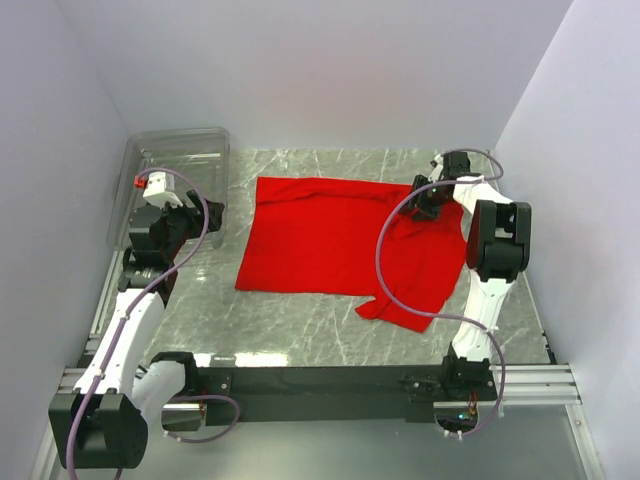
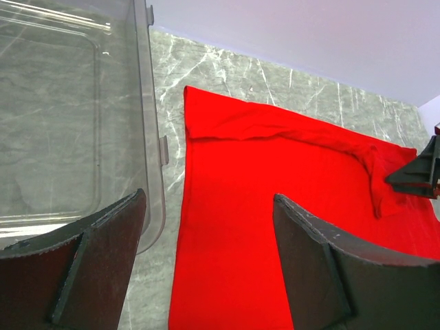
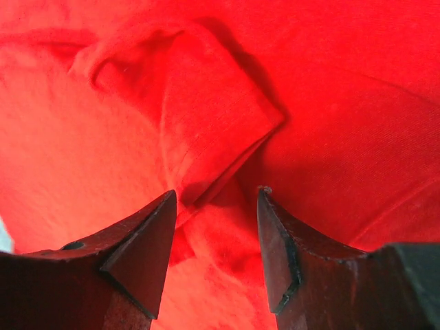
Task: Fold and stack the t-shirts
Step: Smooth out the T-shirt at the center of the board.
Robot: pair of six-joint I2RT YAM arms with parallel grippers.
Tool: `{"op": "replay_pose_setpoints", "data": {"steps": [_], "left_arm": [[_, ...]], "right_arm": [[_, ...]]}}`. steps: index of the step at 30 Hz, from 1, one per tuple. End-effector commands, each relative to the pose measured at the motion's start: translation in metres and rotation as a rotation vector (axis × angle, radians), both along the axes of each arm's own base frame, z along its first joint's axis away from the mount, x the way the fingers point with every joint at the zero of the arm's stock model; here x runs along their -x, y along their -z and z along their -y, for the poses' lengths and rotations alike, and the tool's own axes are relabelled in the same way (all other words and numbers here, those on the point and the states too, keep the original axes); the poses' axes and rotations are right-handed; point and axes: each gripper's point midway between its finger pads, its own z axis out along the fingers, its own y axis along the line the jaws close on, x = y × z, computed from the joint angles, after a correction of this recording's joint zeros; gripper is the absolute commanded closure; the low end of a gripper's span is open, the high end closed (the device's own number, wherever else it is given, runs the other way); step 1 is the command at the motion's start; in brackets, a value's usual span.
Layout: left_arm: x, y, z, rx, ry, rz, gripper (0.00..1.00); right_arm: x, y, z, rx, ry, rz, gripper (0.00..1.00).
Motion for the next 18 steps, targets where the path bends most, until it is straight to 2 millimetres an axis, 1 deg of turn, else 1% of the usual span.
{"op": "replay_pose_setpoints", "data": {"steps": [1, 6, 9, 12, 15, 18], "left_arm": [[0.003, -0.009, 0.0, 0.017, -0.001, 0.032, 0.2], [0.003, -0.01, 0.001, 0.019, 0.002, 0.033, 0.2], [0.004, -0.009, 0.001, 0.018, 0.002, 0.029, 0.2], [0.005, -0.009, 0.0, 0.016, 0.001, 0.029, 0.2], [0.005, -0.008, 0.0, 0.014, -0.002, 0.026, 0.2], [0.005, -0.009, 0.0, 0.014, -0.001, 0.028, 0.2]], "right_arm": [[-0.028, -0.022, 0.003, -0.063, 0.093, 0.05, 0.43], [-0.034, -0.016, 0.006, -0.097, 0.128, 0.043, 0.45], [-0.037, -0.017, 0.003, -0.128, 0.138, 0.052, 0.47], [-0.037, -0.013, 0.0, -0.149, 0.142, 0.038, 0.49], [-0.037, -0.009, -0.001, -0.162, 0.151, 0.028, 0.51], [-0.039, -0.01, -0.001, -0.177, 0.159, 0.03, 0.56]]}}
